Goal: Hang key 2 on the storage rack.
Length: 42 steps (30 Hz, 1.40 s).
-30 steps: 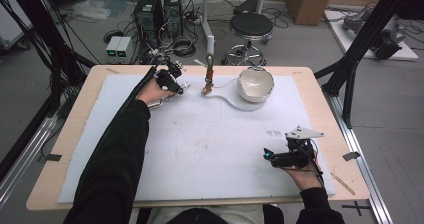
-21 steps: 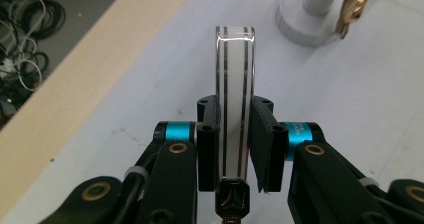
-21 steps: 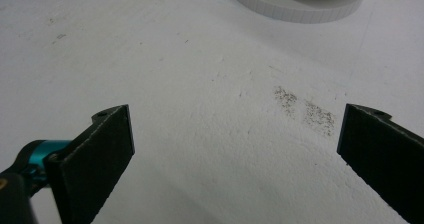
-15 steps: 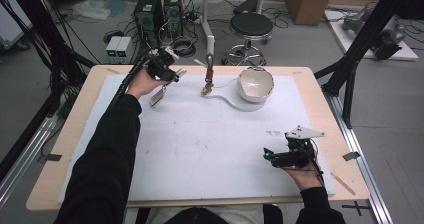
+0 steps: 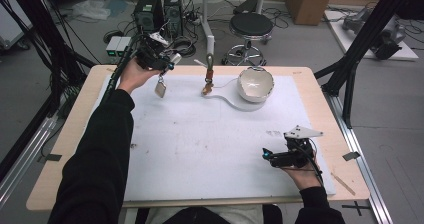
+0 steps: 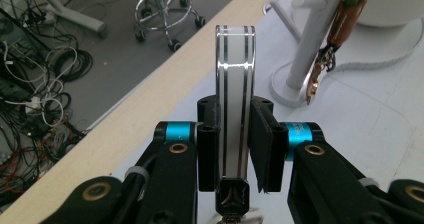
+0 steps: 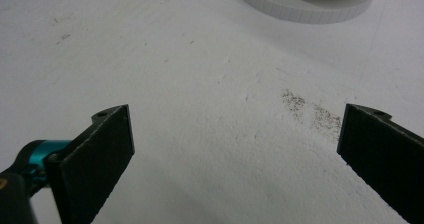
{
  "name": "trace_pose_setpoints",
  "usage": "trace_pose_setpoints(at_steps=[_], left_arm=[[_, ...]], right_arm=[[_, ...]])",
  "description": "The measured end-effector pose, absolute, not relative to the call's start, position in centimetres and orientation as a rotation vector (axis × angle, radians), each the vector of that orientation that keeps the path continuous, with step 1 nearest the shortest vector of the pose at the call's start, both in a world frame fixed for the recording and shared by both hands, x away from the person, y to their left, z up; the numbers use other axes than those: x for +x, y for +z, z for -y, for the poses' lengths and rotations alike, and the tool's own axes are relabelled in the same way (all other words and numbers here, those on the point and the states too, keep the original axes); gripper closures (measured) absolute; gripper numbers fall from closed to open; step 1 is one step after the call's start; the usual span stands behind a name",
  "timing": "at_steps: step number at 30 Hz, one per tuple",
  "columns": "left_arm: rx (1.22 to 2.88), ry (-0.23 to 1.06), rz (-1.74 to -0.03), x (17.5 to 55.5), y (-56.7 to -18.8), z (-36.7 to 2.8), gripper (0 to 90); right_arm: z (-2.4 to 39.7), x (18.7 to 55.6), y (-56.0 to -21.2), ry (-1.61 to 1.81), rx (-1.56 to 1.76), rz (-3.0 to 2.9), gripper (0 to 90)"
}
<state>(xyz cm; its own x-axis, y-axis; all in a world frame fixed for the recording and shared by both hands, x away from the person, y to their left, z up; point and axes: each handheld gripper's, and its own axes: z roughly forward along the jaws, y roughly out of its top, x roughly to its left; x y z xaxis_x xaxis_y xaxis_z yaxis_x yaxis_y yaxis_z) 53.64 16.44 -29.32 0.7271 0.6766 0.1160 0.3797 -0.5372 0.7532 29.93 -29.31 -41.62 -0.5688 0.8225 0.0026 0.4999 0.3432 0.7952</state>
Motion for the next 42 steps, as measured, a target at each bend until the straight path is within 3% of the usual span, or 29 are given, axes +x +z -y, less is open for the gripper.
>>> trace_pose_setpoints(at_steps=[5, 15, 23, 42], left_arm=[[2.090, 0.538, -0.784, 53.2, -26.9, -17.5, 75.0], [2.047, 0.614, -0.769, 53.4, -24.8, -17.5, 75.0], [1.967, 0.634, -0.762, 53.8, -24.3, -17.0, 75.1], [1.946, 0.661, -0.757, 54.8, -25.2, -12.8, 75.1]], right_arm=[[29.2, 29.9, -41.6, 1.093, 1.160, -2.218, 0.7], [29.1, 29.8, -41.6, 1.098, 1.164, -2.215, 0.7], [29.3, 30.0, -41.8, 1.095, 1.167, -2.215, 0.7], [29.2, 29.9, -41.7, 1.102, 1.154, -2.211, 0.7]])
